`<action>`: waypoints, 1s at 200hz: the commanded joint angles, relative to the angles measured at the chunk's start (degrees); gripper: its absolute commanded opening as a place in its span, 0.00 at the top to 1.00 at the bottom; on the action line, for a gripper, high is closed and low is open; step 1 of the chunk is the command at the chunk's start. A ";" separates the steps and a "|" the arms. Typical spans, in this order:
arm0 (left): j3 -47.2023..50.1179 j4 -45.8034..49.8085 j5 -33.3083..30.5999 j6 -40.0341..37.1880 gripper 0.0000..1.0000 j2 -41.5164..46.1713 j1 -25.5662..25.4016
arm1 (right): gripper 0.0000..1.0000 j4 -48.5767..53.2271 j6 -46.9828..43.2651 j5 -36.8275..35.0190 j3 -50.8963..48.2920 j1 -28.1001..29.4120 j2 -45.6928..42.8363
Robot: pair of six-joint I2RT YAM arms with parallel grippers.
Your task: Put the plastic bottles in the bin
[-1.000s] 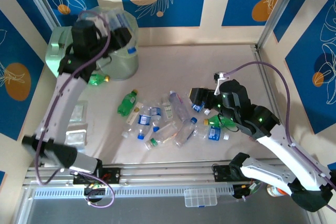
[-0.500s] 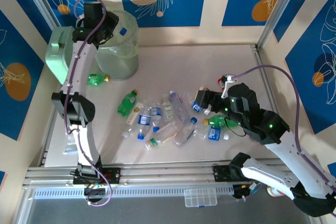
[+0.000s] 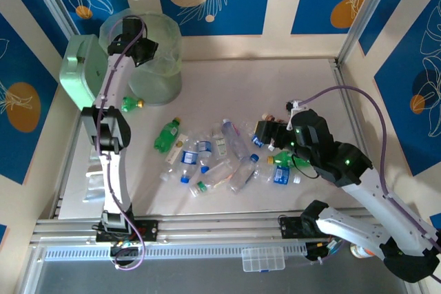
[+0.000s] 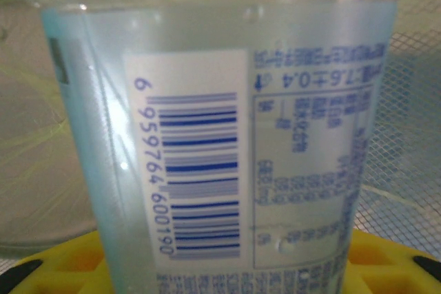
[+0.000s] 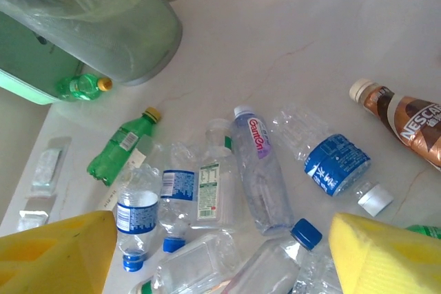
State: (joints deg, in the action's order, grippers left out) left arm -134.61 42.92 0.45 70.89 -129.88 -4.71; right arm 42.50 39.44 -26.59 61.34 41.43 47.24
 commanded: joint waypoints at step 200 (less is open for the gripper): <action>5.75 -8.40 13.57 -38.90 0.23 21.36 -2.34 | 0.18 1.26 -12.92 4.58 7.78 -0.30 1.80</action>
State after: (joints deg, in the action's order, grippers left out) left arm -132.25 37.43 11.46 47.92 -118.17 -5.48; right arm 42.94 31.09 -24.01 66.87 41.23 48.95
